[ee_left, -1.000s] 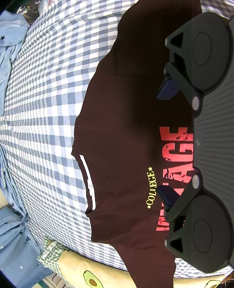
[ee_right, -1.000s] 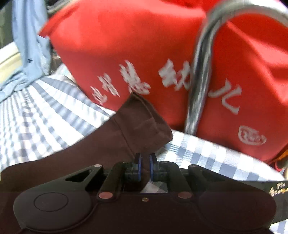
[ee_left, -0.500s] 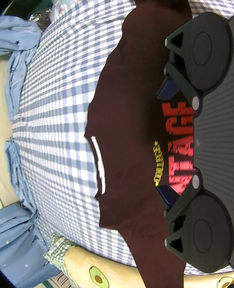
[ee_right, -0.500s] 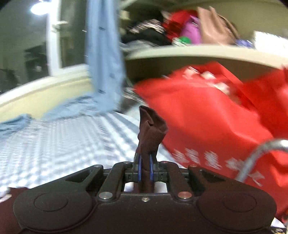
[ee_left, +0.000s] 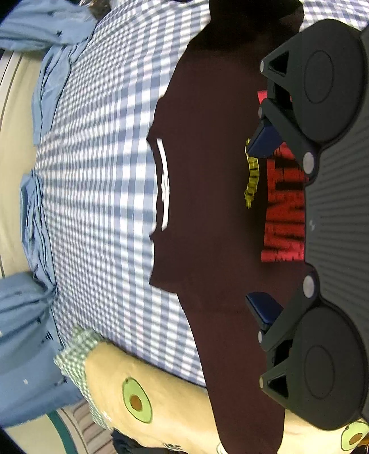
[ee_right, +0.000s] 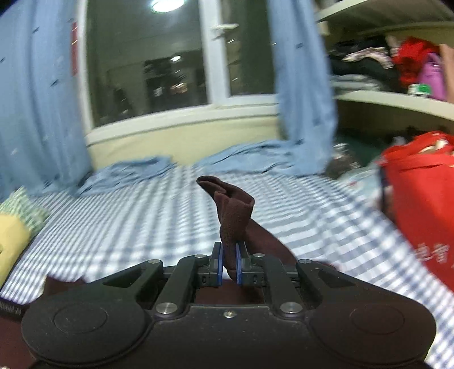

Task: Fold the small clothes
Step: 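Lift the sleeve with the right gripper, lay it across the chest, open, then withdraw the right gripper while moving the left gripper toward the other sleeve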

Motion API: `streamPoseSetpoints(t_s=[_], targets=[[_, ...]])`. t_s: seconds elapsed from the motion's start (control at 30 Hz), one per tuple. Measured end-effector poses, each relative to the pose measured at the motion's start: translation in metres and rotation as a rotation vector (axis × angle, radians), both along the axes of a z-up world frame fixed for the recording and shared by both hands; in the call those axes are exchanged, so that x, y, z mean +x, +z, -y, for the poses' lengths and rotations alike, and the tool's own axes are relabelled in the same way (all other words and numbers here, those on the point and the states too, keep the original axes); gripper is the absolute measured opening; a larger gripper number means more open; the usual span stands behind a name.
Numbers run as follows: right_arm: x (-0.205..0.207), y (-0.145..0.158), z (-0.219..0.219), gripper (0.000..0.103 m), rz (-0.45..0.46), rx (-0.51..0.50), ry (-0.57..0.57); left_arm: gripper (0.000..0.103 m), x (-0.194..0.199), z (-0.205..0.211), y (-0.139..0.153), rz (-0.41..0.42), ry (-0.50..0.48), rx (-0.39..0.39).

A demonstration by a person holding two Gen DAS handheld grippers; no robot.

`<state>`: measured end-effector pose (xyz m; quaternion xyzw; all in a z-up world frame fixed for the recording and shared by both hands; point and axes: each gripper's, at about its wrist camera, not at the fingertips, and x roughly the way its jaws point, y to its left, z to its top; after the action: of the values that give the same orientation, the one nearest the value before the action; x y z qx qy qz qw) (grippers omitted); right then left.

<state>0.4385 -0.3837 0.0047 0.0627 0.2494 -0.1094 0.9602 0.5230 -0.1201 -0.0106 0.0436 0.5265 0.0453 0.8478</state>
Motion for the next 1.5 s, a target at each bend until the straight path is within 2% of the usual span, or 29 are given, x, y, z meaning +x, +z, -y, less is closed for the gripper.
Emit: streamPoseSetpoints(t_s=[0.2, 0.4, 0.6, 0.67, 0.8, 0.83, 0.97, 1.07, 1.23, 1.4, 1.5], targets=[[0.008, -0.044, -0.084, 0.009, -0.077, 0.021, 0.12, 0.102, -0.001, -0.045, -0.008, -0.008, 0.043, -0.009], [0.009, -0.087, -0.153, 0.009, -0.183, -0.003, 0.255, 0.102, -0.009, -0.083, -0.016, 0.014, 0.074, -0.09], [0.014, -0.13, -0.173, 0.009, -0.29, -0.05, 0.344, 0.102, -0.013, -0.095, -0.033, 0.025, 0.052, -0.182], [0.01, -0.138, -0.177, 0.009, -0.308, -0.068, 0.378, 0.102, -0.014, -0.091, -0.037, 0.026, 0.032, -0.226], [0.002, -0.148, -0.181, 0.011, -0.35, -0.098, 0.46, 0.102, -0.014, -0.076, -0.045, 0.023, -0.001, -0.258], [0.0, -0.15, -0.176, 0.018, -0.362, -0.089, 0.48, 0.102, -0.013, -0.071, -0.048, 0.023, -0.008, -0.258], [-0.016, -0.144, -0.147, 0.061, -0.344, -0.065, 0.506, 0.102, -0.004, -0.049, -0.065, 0.001, -0.01, -0.25], [-0.029, -0.131, -0.104, 0.082, -0.326, -0.053, 0.459, 0.102, 0.001, -0.035, -0.08, -0.017, -0.005, -0.241], [-0.03, -0.119, -0.008, 0.097, -0.312, -0.008, 0.292, 0.102, 0.002, -0.011, -0.112, -0.042, -0.001, -0.188], [0.0, -0.131, 0.08, 0.096, -0.337, 0.054, 0.134, 0.102, 0.001, 0.007, -0.14, -0.088, 0.037, -0.097], [0.025, -0.142, 0.111, 0.096, -0.35, 0.082, 0.093, 0.102, -0.001, 0.012, -0.155, -0.121, 0.077, -0.014]])
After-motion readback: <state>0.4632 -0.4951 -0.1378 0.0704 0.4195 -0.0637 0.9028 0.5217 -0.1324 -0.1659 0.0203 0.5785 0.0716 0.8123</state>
